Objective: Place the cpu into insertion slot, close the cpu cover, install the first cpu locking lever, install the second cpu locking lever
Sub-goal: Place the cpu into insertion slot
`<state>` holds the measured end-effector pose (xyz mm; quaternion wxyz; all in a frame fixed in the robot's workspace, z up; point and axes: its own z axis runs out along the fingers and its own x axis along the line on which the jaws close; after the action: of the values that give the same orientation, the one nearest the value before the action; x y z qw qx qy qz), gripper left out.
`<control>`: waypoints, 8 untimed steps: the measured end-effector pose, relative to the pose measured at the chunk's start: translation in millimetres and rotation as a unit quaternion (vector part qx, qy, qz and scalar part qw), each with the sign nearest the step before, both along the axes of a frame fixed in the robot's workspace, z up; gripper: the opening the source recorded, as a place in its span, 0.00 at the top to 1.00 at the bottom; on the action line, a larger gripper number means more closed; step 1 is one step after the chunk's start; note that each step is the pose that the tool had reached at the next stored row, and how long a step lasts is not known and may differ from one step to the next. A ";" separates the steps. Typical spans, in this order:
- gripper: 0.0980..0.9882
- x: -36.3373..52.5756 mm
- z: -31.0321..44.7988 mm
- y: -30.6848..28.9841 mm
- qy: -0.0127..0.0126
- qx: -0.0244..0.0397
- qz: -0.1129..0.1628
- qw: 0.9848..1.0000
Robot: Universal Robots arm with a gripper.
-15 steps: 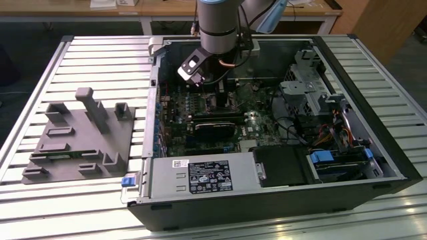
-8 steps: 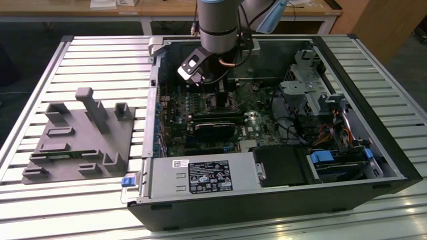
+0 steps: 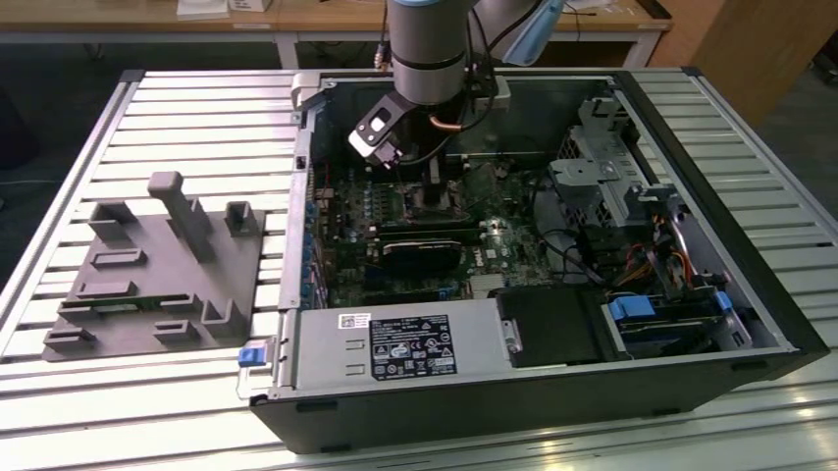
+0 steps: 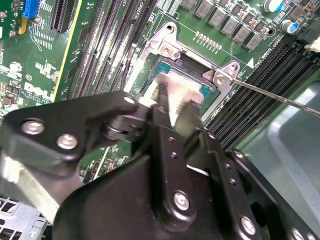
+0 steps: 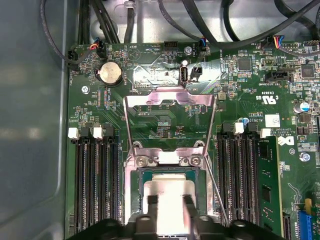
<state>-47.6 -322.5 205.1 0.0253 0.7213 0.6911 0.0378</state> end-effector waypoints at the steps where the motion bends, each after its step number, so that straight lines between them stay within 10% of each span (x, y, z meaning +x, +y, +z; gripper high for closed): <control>1: 0.79 0.0 0.0 0.0 0.000 0.000 0.000 1.000; 8: 0.99 0.0 0.0 0.0 0.000 0.000 0.000 1.000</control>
<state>-47.6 -322.5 205.1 0.0255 0.7213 0.6911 0.0375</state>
